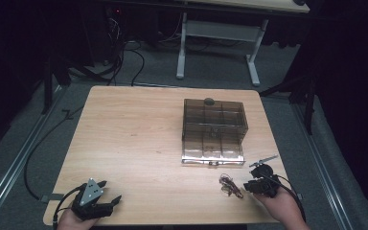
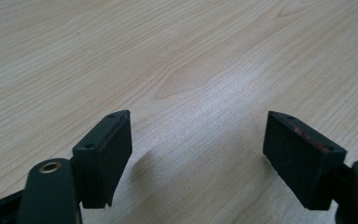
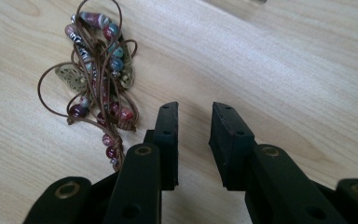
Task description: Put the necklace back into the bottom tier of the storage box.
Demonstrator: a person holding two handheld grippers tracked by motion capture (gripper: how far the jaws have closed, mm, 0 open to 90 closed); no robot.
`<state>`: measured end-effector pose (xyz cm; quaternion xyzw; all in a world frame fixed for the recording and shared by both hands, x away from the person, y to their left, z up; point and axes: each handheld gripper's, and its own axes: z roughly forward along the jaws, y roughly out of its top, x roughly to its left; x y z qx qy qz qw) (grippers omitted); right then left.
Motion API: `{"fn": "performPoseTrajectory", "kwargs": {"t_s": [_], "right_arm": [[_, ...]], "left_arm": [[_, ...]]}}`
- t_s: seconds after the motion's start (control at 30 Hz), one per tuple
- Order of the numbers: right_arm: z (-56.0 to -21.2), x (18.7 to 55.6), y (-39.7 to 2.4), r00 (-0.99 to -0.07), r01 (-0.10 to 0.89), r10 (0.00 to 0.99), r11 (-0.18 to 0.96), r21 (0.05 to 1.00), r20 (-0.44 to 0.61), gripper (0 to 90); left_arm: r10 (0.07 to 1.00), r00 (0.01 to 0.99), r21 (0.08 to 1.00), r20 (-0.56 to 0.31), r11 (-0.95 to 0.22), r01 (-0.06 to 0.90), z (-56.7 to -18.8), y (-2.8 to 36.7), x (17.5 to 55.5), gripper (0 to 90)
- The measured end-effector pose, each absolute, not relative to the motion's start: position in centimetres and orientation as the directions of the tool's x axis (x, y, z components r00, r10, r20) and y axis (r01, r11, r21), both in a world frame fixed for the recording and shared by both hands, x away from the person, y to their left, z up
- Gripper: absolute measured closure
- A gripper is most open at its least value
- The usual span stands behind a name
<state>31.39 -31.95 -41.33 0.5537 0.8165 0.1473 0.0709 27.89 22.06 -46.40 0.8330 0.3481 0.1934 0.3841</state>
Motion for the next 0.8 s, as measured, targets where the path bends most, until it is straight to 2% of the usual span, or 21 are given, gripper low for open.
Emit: {"fn": "performPoseTrajectory", "kwargs": {"t_s": [0.6,0.8], "right_arm": [[-40.6,32.1,-31.3,-0.418,0.903,0.905,0.406,0.141,0.077,66.3],[-40.0,32.4,-31.1,-0.427,0.899,0.901,0.415,0.139,0.077,65.3]], "left_arm": [[0.721,0.691,0.769,0.054,-0.472,0.432,-46.4,22.0,27.9,24.0],[0.721,0.691,0.768,0.057,-0.474,0.431,-46.4,22.0,27.9,24.1]]}}
